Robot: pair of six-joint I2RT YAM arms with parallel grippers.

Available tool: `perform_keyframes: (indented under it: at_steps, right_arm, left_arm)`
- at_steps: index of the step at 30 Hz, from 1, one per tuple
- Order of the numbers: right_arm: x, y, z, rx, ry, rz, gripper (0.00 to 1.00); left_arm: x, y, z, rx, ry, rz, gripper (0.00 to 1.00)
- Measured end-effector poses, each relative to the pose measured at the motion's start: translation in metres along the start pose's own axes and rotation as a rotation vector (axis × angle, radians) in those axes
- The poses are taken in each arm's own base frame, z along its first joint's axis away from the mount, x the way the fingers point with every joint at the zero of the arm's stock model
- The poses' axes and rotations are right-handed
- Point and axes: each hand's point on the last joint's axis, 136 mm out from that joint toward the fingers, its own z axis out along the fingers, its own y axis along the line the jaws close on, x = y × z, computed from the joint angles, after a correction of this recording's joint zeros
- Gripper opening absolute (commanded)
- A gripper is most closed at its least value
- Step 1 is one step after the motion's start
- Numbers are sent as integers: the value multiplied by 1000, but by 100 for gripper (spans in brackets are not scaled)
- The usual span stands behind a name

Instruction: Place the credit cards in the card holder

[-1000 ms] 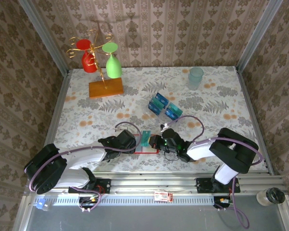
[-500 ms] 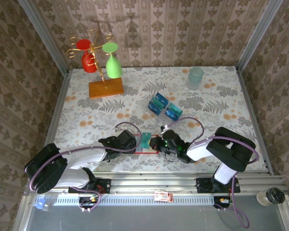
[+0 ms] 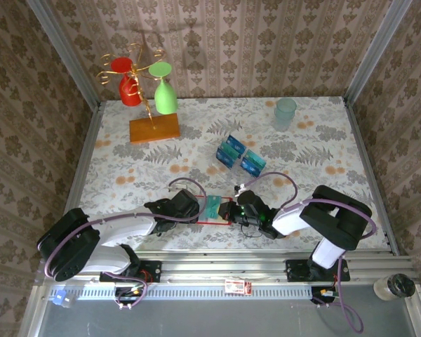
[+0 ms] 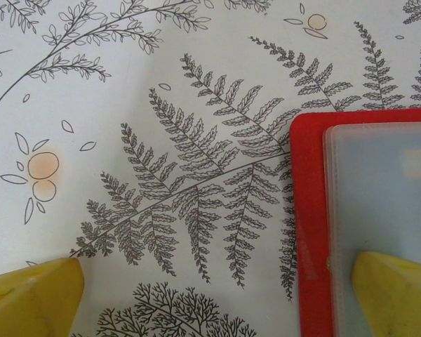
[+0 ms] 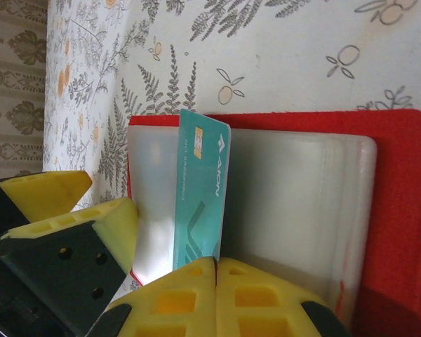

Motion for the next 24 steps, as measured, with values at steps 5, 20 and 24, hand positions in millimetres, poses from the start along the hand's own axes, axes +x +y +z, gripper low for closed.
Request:
perform_keyframes:
  at_steps: [5, 20, 24]
  right_arm:
    - [3, 0, 0, 0, 7, 9, 0]
    - [7, 1, 0, -1, 19, 13, 0]
    - [7, 1, 0, -1, 19, 14, 0]
  left_arm:
    - [0, 0, 0, 0, -2, -2, 100]
    - [-1, 0, 0, -1, -3, -2, 100]
    - [-1, 0, 0, 0, -3, -2, 100]
